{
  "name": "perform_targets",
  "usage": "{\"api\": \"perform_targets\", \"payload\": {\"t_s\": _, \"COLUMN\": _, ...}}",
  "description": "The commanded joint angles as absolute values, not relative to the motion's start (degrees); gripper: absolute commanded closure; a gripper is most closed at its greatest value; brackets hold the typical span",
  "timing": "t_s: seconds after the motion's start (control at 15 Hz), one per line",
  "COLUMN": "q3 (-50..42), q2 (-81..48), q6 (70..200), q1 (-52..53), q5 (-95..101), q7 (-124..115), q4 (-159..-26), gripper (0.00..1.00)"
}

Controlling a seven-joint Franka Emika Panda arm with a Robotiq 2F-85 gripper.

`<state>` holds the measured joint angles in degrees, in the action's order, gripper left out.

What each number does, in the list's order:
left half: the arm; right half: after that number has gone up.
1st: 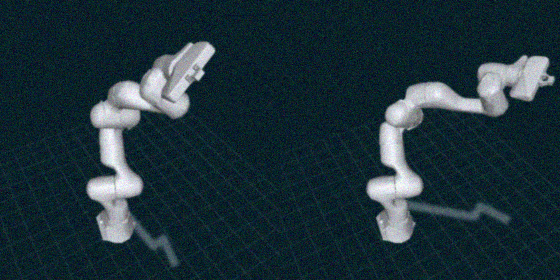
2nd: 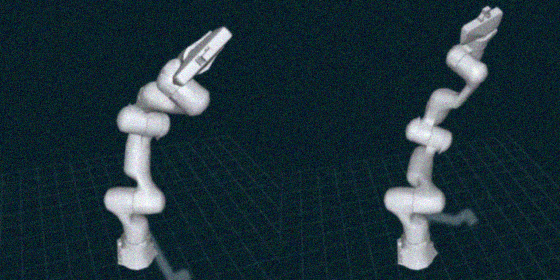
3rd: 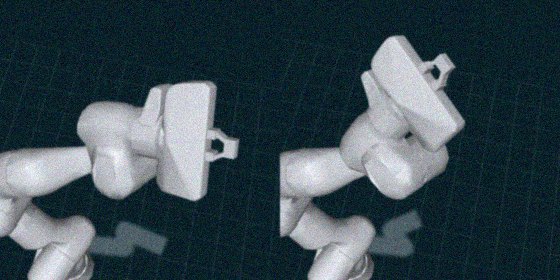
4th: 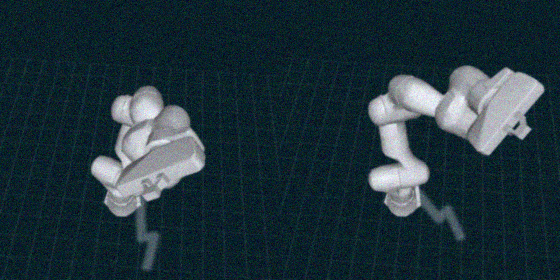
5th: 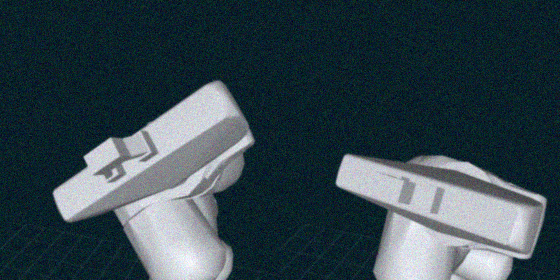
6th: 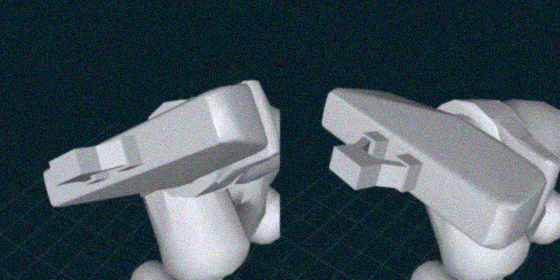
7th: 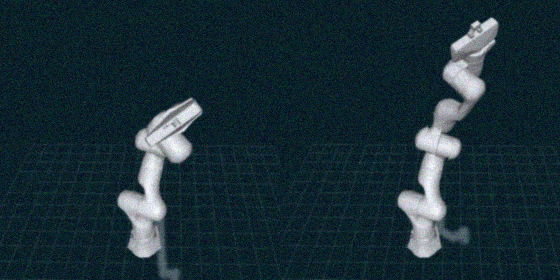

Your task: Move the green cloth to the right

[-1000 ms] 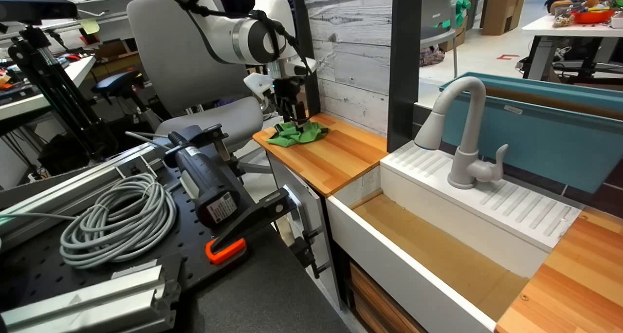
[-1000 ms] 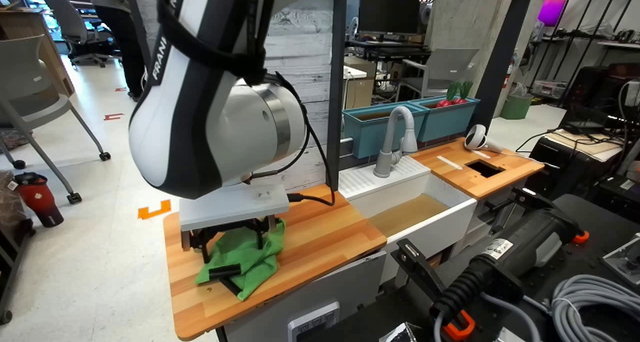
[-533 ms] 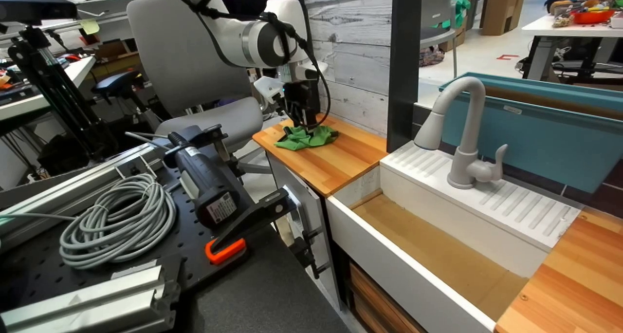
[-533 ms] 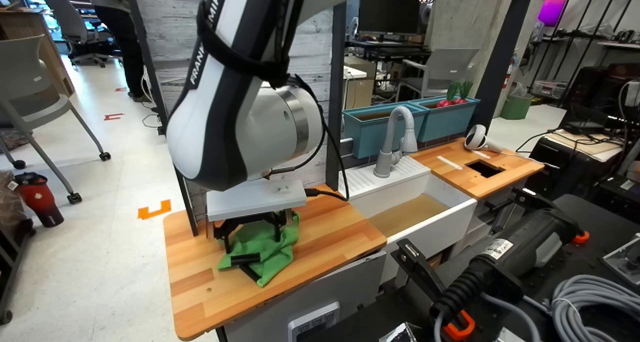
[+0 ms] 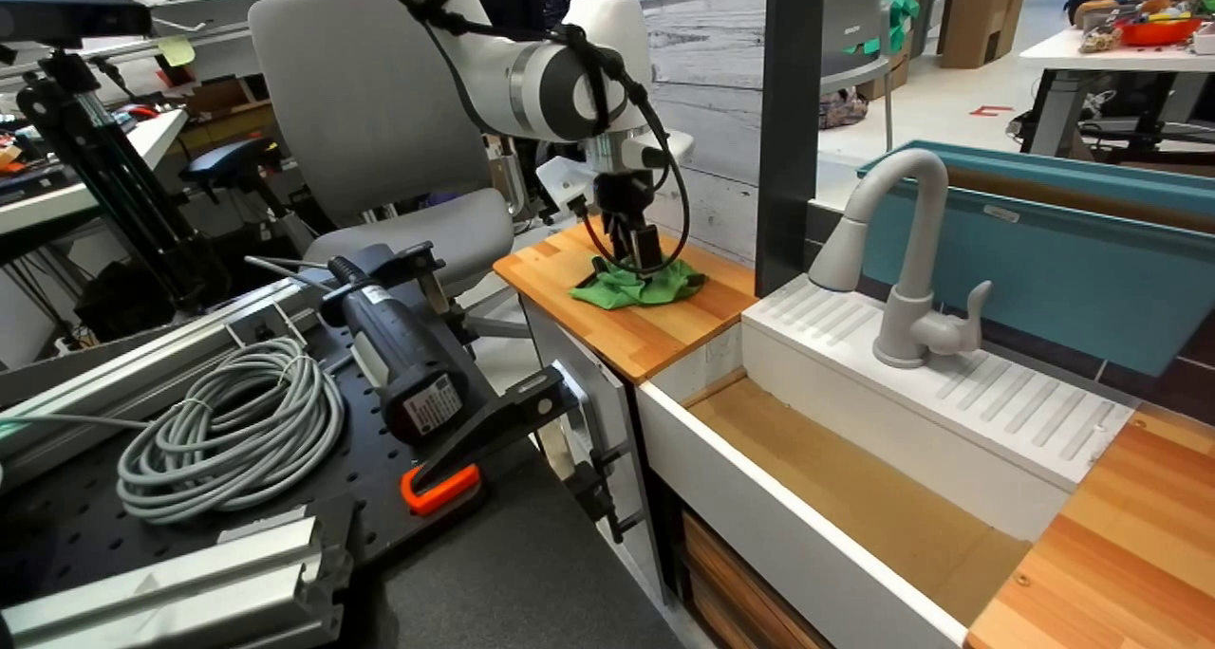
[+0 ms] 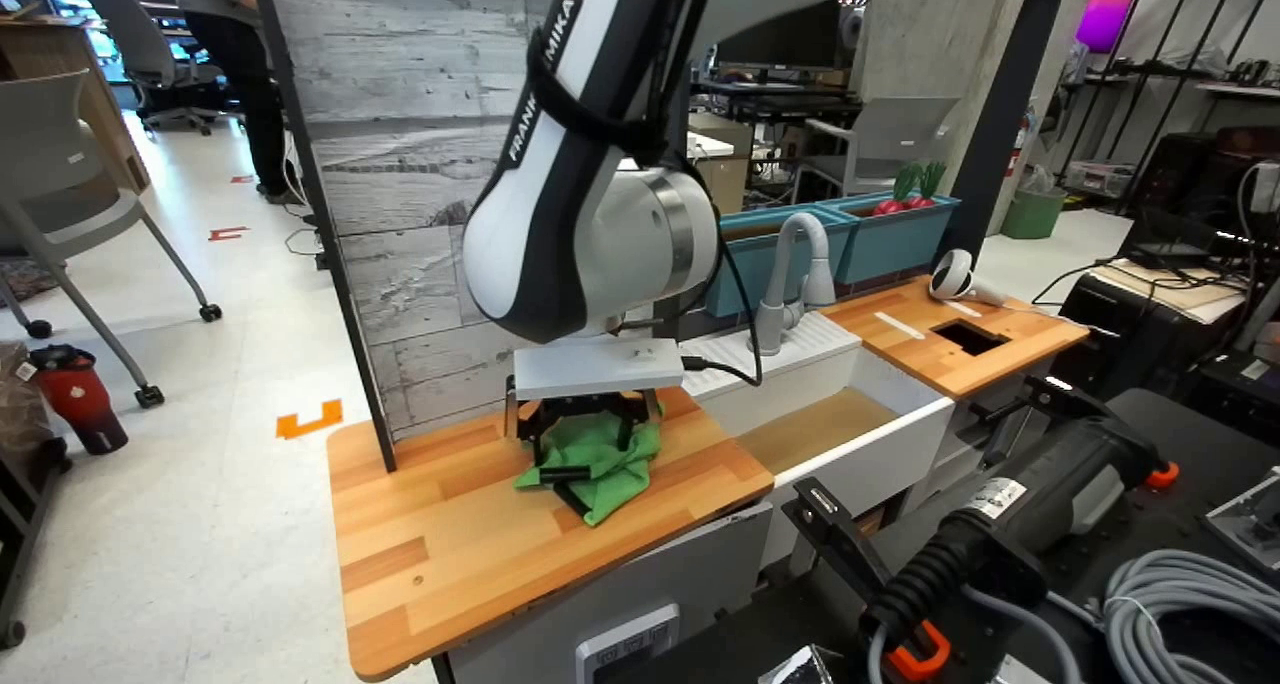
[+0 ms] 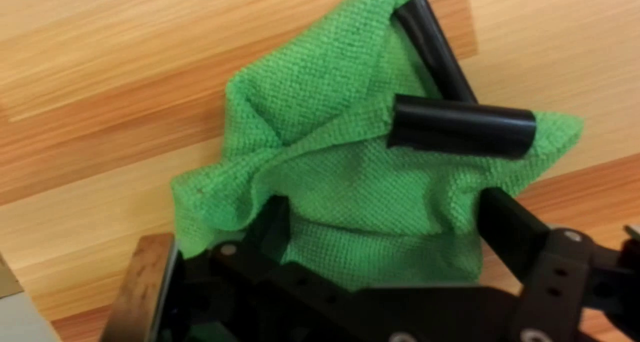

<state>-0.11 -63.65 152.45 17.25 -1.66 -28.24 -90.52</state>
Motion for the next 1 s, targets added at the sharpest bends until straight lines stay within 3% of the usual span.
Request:
{"api": "perform_targets", "payload": {"t_s": 0.0, "q3": -0.4, "q2": -62.26, "q6": 156.53, "q1": 14.5, "q5": -4.4, "q7": -26.09, "q4": -95.07, "gripper": 0.0}}
{"api": "perform_targets", "payload": {"t_s": 0.93, "q3": 1.82, "q2": -44.65, "q6": 167.77, "q1": 10.23, "q5": -10.6, "q7": -24.03, "q4": -116.7, "gripper": 0.0}}
